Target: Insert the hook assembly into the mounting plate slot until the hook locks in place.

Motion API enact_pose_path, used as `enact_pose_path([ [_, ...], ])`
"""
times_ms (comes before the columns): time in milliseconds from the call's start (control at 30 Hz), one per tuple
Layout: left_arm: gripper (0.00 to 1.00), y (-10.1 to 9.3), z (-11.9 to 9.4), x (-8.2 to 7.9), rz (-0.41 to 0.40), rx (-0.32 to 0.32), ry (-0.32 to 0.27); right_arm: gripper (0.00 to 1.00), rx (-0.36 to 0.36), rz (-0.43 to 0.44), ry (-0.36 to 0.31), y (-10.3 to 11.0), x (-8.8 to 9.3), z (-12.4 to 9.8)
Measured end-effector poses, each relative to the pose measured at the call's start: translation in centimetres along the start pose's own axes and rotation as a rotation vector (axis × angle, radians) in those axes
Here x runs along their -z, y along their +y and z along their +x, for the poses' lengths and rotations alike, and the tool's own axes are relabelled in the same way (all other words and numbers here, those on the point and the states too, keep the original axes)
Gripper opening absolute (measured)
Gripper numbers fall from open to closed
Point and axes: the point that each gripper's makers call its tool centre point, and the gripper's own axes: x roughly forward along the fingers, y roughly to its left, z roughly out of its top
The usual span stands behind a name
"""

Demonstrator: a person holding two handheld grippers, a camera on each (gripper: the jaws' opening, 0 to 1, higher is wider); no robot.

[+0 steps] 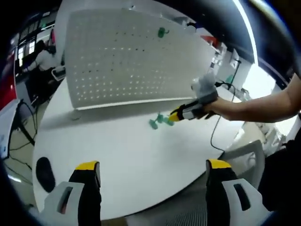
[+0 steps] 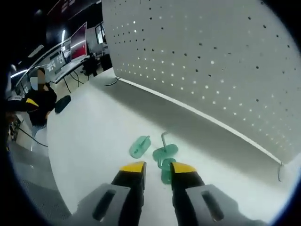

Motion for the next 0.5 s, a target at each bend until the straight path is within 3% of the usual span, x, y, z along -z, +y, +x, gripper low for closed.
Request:
enact_pose_path([
  [500, 0.92, 0.8, 0.2, 0.1, -0.018, -0.020, 0.012, 0.06, 0.017, -0.040, 0.078, -0.7, 0.1, 1.5],
])
